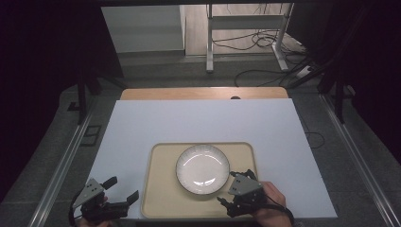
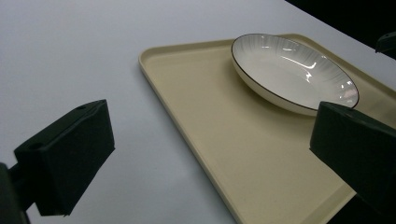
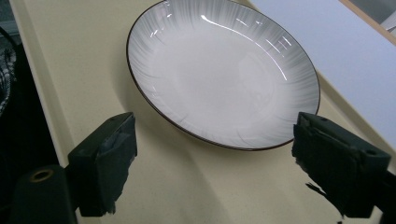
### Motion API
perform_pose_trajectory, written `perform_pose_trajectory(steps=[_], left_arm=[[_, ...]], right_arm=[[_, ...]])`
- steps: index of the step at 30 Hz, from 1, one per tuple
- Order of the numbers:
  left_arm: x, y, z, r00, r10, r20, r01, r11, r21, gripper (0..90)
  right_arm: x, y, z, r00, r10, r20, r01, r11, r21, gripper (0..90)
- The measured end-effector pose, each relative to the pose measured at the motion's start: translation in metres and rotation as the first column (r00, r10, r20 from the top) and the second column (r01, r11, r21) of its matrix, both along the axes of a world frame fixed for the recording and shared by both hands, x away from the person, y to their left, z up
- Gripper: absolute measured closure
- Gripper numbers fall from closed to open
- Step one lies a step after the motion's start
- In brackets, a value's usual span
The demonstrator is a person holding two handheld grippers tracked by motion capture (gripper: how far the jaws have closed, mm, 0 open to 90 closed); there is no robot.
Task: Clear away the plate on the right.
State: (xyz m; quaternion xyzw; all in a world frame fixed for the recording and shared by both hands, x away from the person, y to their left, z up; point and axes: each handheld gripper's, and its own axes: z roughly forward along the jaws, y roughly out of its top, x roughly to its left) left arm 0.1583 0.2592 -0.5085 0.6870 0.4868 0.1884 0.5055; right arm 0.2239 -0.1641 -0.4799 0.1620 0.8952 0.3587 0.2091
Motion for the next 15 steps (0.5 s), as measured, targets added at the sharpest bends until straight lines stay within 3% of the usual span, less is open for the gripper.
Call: perform_pose_trajectory(steps=[15], left_arm=[[0.0001, 0.0, 0.0, 1.0, 0.0, -0.002, 0.0, 1.0, 0.001, 0.0]], right_arm=[[0.0001, -0.006, -0.0016, 0.9997, -0.012, -0.022, 0.013, 0.9993, 0.035, 7.0]])
